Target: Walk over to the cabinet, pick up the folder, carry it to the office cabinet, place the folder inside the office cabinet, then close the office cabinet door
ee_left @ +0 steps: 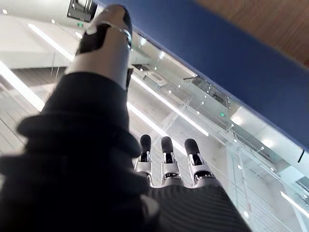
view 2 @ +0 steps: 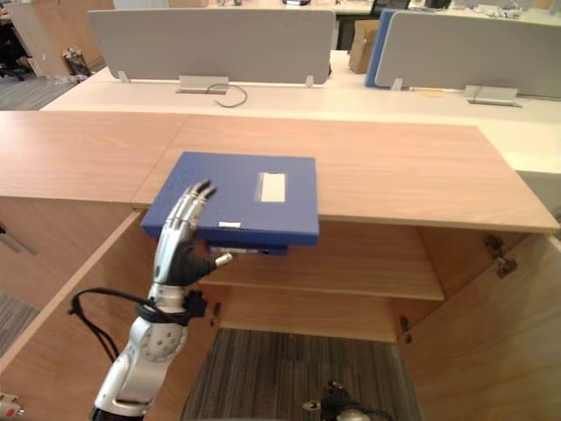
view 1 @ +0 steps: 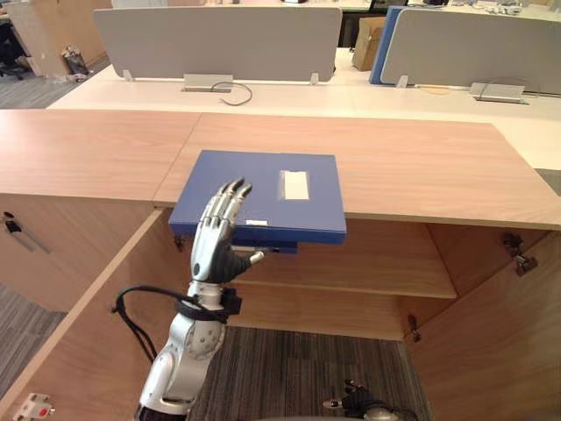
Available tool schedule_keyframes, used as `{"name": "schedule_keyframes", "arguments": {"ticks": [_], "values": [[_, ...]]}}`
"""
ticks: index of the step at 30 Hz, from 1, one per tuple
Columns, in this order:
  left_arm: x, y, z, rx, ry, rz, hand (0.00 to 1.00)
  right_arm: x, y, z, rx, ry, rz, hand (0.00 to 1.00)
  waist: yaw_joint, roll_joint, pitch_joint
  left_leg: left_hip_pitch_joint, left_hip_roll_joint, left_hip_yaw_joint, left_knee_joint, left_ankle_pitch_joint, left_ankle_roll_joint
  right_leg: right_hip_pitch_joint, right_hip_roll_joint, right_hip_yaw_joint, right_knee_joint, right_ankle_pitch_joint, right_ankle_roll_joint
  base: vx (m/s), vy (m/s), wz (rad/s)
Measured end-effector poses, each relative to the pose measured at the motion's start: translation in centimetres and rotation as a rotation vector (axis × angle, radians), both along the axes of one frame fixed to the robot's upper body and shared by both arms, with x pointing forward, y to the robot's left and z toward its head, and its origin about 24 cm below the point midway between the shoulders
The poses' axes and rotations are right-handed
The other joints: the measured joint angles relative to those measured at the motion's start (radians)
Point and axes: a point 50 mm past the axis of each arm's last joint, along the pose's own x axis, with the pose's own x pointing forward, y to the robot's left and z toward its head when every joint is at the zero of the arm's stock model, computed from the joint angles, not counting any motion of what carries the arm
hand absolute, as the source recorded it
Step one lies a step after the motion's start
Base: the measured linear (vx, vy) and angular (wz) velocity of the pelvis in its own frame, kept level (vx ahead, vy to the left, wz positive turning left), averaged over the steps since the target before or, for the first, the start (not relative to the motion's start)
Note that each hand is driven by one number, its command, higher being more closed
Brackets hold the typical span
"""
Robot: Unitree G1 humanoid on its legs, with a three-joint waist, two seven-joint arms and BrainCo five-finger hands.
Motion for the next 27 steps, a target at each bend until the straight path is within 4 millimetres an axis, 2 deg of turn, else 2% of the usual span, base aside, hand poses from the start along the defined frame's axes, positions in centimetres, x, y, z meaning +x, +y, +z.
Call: {"name": "schedule_keyframes", "arguments": {"ticks": [7,16,27], "values": [[1.1,0.2,-1.4,0.093,0.054,0.02,0.0,0.4,0.0,0.1,-0.007,-0.015,0.02,0.0,-0.025,-0.001,0.0,0.017,-0.008,0.013,-0.043,0.02,0.005,0.019,0.001,0.007,-0.064,0.035,-0.001,0.0,0.038,-0.05],[2.0,0.0,-1.3,0.177,0.03,0.028,0.0,0.5,-0.4,0.2,-0.019,-0.021,0.022,0.0,-0.043,-0.002,0.0,0.034,-0.011,0.023,-0.059,0.022,0.007,0.033,0.0,0.007,-0.086,0.048,0.0,0.0,0.021,-0.02],[2.4,0.8,-1.4,0.261,-0.003,0.086,0.0,0.5,-0.8,0.2,-0.028,-0.021,0.023,0.0,-0.066,-0.002,0.0,0.034,-0.022,0.034,-0.064,0.028,0.015,0.026,-0.013,0.011,-0.086,0.058,0.007,-0.02,0.028,-0.02]]}}
